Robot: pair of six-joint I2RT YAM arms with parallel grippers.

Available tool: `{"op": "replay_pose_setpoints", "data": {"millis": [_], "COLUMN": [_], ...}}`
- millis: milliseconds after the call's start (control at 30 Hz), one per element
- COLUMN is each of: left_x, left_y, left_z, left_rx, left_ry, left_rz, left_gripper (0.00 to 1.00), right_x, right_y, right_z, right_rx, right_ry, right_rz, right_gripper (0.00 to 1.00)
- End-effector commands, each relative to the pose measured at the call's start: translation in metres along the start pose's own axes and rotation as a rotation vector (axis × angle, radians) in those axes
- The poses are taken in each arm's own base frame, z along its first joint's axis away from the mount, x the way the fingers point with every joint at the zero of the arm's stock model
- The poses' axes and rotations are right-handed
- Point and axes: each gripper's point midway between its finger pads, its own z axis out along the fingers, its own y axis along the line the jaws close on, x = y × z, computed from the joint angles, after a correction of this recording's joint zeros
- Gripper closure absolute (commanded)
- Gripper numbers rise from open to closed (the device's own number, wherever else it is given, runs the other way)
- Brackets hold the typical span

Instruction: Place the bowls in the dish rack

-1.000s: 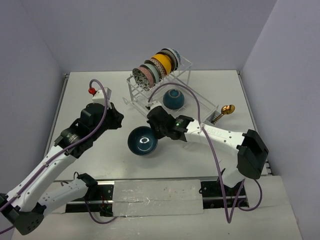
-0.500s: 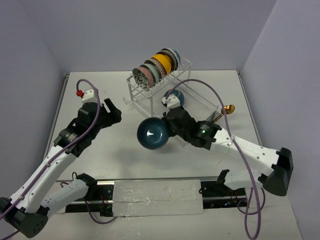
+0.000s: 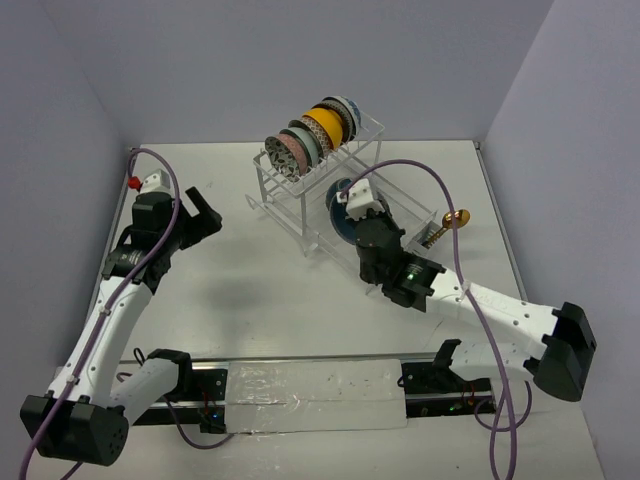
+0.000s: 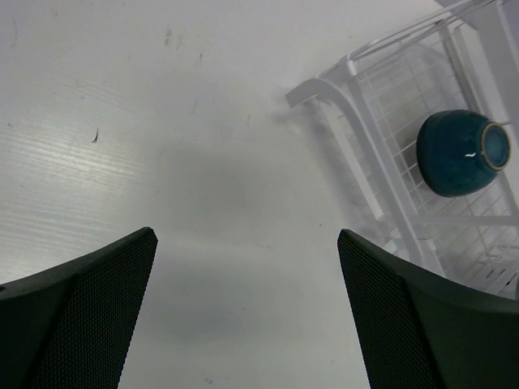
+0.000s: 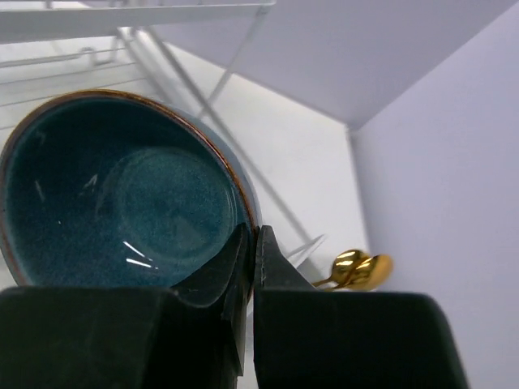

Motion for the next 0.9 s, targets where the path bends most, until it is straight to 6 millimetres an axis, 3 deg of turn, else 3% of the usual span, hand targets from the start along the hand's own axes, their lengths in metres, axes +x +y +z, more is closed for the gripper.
{"op": "replay_pose_setpoints", "data": {"millis": [0,67,300,633,867], "left_x": [-0.002,-0.002,0.005,0.003,0.002], "left_y": [0.005,0.011,0.027,0.033,0.038], "left_z": [0.0,-0.002,-0.002,0.0,0.0], "left_rx": [0.036,0.03,0.007,-0.002,-0.015], "left_ry": [-0.021,-0.036,-0.05,-0.053,-0.057], "left_rz": [0.023,0.023,0.021,0.004,-0.001], "left_gripper": [0.01,0.01,0.01,0.01,0.01], "right_x": [-0.04,-0.034,-0.026,0.012,0.033], "right_y": [-0.036,-0.03,-0.011,0.014,0.031], "right_z": [0.003,0.008,0.02,0.029,0.033], "right_rx": [0.22,0.228,0.274,0.379,0.368], "right_ry": [-0.136,-0.142,-0.206,-0.183,-0.169], "right_rz": [0.088,-0.014,-0.115,-0.434,-0.521], "right_gripper": [1.0,1.0,1.0,1.0,1.0]}}
